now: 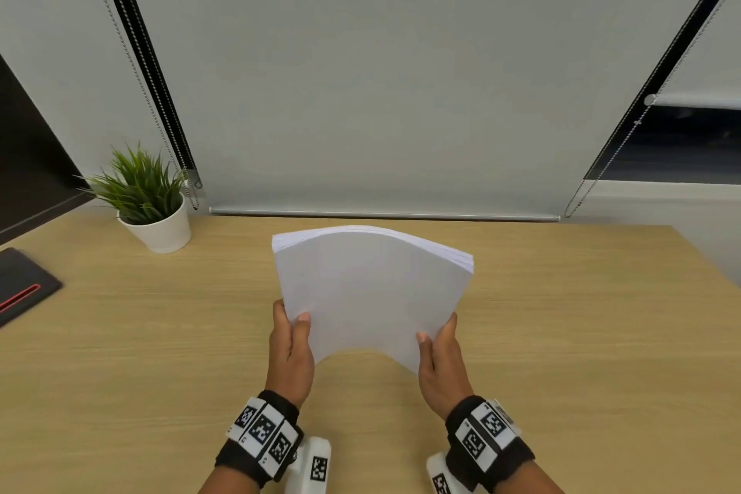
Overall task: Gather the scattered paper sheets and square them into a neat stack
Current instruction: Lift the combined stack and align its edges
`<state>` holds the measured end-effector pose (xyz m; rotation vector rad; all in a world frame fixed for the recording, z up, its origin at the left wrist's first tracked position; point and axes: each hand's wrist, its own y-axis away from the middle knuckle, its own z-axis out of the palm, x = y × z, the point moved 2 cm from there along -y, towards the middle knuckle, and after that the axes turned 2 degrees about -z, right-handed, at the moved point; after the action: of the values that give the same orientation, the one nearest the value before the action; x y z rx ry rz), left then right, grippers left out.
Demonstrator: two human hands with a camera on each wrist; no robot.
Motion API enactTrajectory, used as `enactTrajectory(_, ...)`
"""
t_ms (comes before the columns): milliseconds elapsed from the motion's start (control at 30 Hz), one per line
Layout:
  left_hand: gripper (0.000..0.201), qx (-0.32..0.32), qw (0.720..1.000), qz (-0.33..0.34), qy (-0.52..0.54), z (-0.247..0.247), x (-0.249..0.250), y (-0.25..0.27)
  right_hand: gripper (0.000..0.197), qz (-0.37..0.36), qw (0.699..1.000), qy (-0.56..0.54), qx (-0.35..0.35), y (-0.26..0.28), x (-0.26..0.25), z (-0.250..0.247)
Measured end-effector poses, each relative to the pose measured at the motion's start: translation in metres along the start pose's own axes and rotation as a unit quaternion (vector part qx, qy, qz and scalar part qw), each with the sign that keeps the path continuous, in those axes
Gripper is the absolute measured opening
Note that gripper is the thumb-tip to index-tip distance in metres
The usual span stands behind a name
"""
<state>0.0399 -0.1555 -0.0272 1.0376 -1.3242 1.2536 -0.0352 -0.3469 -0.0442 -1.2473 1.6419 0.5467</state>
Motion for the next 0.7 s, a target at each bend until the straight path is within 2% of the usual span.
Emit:
enactTrajectory(100,0.027,-0.014,1.0,-0.004,-0.027,-0.004,-0.014,0.001,0.033,0.012,1.0,0.022,-0.01,0.001,0.01,0.002)
enactTrajectory(233,0.023,-0.045,0.996,0.01,-0.08,-0.011,-0.023,-0.002,0.027,0.015,0.999,0.025,-0.02,-0.002,0.009,0.0)
enactTrajectory(400,0.025,-0.075,0.972,0.084,-0.205,-0.031,-0.027,-0.011,0.022,0.001,0.999,0.047,-0.021,-0.004,0.012,-0.008)
enactTrajectory(533,0.022,-0.058,0.963,0.142,-0.221,-0.042,-0.019,-0.02,0.018,-0.014,0.997,0.077,0.004,-0.005,0.013,-0.015)
enactTrajectory(633,0.026,-0.048,0.969,0.123,-0.21,-0.045,-0.021,-0.021,0.007,-0.016,0.994,0.11,-0.004,-0.005,0.018,-0.017)
enactTrajectory(700,0.024,-0.04,0.972,0.116,-0.202,-0.046,-0.023,-0.021,0.009,-0.011,0.99,0.142,-0.014,-0.005,0.02,-0.017)
